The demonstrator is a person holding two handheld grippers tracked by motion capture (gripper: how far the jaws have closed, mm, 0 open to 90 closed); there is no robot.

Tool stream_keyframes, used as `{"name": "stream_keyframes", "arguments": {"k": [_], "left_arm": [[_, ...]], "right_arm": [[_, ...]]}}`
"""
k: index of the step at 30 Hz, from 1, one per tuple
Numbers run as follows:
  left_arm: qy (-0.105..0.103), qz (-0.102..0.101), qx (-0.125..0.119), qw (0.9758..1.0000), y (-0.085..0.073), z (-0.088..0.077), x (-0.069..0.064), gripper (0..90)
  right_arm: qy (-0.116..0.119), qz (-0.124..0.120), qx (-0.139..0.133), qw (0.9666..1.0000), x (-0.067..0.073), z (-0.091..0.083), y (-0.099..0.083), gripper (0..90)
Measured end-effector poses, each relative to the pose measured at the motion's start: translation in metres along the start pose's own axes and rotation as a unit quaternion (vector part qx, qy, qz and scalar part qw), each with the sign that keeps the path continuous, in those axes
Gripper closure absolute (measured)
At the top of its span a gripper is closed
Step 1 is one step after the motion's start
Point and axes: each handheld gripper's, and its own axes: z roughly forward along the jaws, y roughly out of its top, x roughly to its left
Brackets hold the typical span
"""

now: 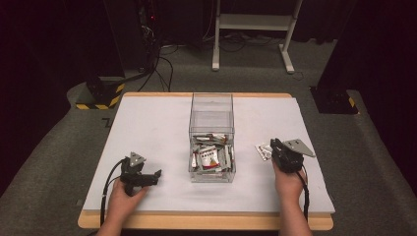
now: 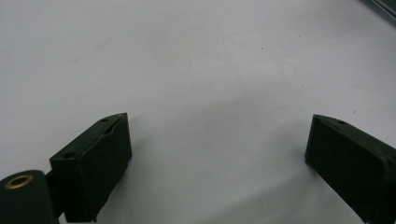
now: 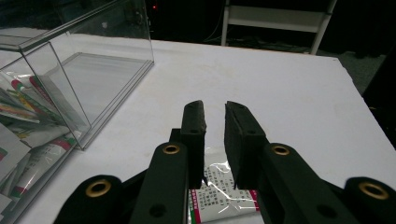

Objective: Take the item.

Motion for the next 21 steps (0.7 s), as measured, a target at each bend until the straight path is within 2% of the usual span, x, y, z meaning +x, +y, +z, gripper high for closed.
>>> {"name": "stream_keyframes", "arguments": {"k": [6, 12, 21], "left_arm": [[0.0, 0.003, 0.002, 1.0, 0.0, 0.0, 0.0, 7.3], [0.0, 0.002, 0.001, 1.0, 0.0, 0.0, 0.0, 7.3], [-0.001, -0.004, -0.002, 1.0, 0.0, 0.0, -0.001, 7.3]], "right_arm": [[0.0, 0.006, 0.001, 1.0, -0.001, -0.002, 0.0, 76.6], [0.002, 0.002, 0.001, 1.0, 0.001, -0.003, 0.001, 73.8], [0.016, -0.006, 0.004, 0.9998, 0.011, -0.006, 0.003, 67.1]]}}
